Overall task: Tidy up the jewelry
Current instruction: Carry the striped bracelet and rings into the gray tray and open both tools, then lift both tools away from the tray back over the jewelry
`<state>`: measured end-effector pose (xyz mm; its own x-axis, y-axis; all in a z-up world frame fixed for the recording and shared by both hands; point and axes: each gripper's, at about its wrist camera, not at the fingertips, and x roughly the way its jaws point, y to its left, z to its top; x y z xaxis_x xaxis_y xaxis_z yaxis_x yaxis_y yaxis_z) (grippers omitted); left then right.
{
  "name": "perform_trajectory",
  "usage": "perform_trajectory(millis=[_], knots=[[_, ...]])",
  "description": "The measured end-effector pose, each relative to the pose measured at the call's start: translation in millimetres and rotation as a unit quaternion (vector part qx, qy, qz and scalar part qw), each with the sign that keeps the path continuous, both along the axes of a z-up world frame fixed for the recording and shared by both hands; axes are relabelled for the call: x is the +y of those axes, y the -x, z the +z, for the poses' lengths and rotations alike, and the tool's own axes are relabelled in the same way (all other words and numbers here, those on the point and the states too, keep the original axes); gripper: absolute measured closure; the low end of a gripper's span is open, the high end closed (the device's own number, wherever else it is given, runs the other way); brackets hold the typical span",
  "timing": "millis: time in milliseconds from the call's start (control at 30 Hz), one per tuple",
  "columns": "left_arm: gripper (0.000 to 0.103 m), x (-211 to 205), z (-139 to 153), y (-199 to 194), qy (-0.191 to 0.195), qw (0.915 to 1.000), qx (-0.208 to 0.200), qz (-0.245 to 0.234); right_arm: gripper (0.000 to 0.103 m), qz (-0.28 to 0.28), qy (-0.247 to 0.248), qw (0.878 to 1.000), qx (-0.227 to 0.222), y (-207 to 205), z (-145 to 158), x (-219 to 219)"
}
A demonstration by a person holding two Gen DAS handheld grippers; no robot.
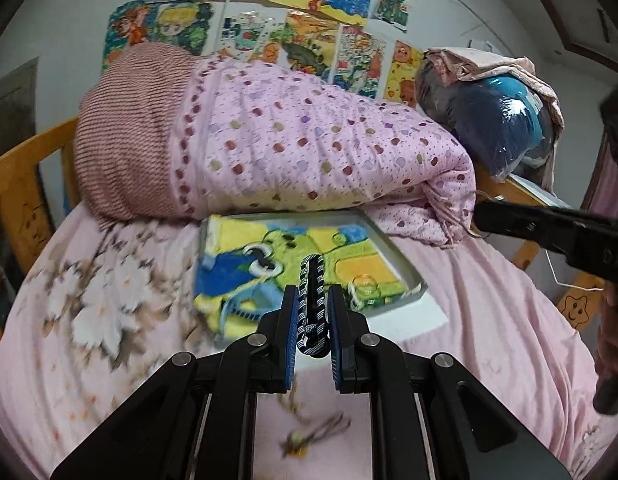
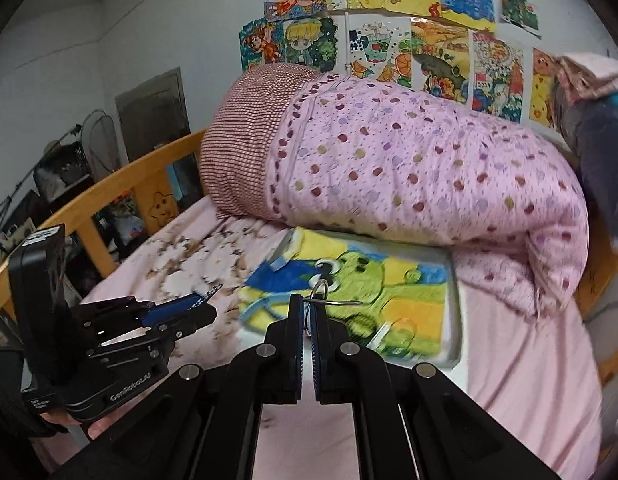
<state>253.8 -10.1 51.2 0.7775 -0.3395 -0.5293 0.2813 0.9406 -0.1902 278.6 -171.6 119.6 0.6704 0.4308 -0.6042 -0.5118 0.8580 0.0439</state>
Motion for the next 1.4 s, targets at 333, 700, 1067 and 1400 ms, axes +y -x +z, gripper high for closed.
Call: perform_trajectory(millis=[333,700,1067,1400], knots=[[0.092,-29,-29,-87,0.012,0.9984,0.031,-0.046,0.099,-0.042,-0.009,0.998,0.036,-82,-62,-26],[0.092,-51,-89,-143,0.017,0.9928,0.110,-0.045,0.099,-0.063,0.000,0.993,0.103,-128,-141,-54],[0.091,-58,-113,-165,0.018,0.9884,0.147,-0.032,0.099,-0.072,0.002,0.987,0.142,-150,-174,-67],[0.059,-50,-106,-165,0.049,0.9859,0.159,-0.014,0.071,-0.048,0.036,0.984,0.168,-157,-170,-74]])
